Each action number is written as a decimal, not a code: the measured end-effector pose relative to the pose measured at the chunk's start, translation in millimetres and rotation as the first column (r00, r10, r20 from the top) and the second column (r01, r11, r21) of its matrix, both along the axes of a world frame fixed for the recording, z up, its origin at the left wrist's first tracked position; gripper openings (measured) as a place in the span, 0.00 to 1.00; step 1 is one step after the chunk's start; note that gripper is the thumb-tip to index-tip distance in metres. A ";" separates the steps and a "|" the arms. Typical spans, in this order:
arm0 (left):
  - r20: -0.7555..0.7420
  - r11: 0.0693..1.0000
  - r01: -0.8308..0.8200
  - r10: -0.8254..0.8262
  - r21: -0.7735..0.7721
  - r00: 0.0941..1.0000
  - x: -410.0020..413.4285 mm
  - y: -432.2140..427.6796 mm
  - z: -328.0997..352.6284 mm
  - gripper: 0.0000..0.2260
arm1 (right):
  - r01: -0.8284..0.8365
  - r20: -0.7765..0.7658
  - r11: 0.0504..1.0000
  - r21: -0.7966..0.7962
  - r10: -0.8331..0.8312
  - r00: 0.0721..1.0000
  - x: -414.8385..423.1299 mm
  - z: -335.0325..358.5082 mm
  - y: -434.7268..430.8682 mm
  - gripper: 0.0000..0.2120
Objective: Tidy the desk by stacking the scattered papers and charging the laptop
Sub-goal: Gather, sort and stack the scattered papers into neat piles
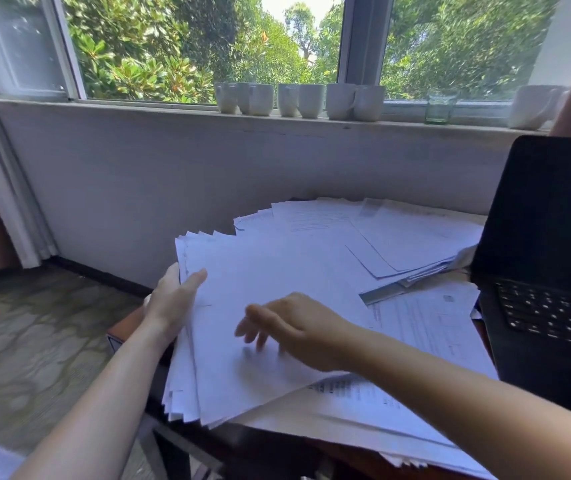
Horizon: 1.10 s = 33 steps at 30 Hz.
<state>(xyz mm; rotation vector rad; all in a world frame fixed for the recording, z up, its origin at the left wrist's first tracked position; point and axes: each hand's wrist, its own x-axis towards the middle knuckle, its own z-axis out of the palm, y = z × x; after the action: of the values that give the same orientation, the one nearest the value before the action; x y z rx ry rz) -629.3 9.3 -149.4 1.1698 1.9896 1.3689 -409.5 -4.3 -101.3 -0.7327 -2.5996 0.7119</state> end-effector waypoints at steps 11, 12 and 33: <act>-0.205 0.997 0.026 -0.041 -0.073 0.978 2.8 -4.0 1.5 0.25 | 0.617 0.196 0.781 -0.095 -0.593 0.781 50.1 -3.8 90.6 0.30; -0.214 0.997 0.029 -0.044 -0.072 0.976 2.8 -3.9 1.5 0.25 | 0.612 0.157 0.773 -0.165 -0.592 0.790 49.7 -5.1 92.3 0.31; -0.210 0.996 0.056 -0.070 -0.073 0.975 5.0 -9.8 3.0 0.23 | 0.680 0.166 0.562 0.472 -0.814 0.557 91.0 5.8 129.2 0.27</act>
<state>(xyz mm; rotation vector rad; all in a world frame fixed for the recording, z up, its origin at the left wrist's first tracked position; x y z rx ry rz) -624.3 -0.5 -146.5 1.3865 2.1057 1.1788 -318.5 124.9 -95.5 -1.8398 -2.1960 -0.2061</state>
